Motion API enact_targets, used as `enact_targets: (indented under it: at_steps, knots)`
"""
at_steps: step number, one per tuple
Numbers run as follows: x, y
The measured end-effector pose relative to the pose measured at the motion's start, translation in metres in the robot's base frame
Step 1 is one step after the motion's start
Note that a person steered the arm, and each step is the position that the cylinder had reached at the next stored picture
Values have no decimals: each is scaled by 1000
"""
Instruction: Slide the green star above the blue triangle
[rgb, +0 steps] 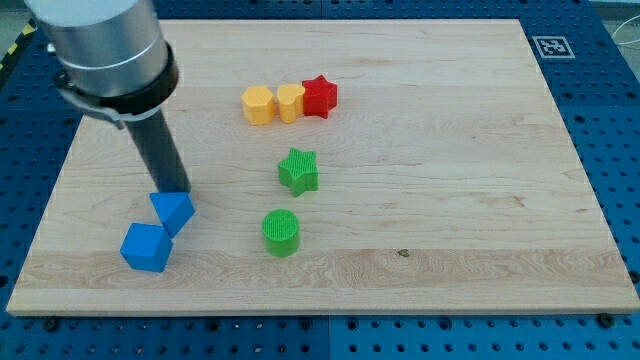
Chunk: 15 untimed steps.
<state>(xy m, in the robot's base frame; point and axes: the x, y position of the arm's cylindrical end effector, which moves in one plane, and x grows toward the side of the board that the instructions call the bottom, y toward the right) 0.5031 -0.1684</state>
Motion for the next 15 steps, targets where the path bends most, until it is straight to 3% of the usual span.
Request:
enact_targets:
  at_steps: [2,3,6,8,10,15]
  knots:
    - [10,-5]
    - [-7,-2]
    - [-78,134]
    - [-74,198]
    - [-19,174]
    - [-34,107]
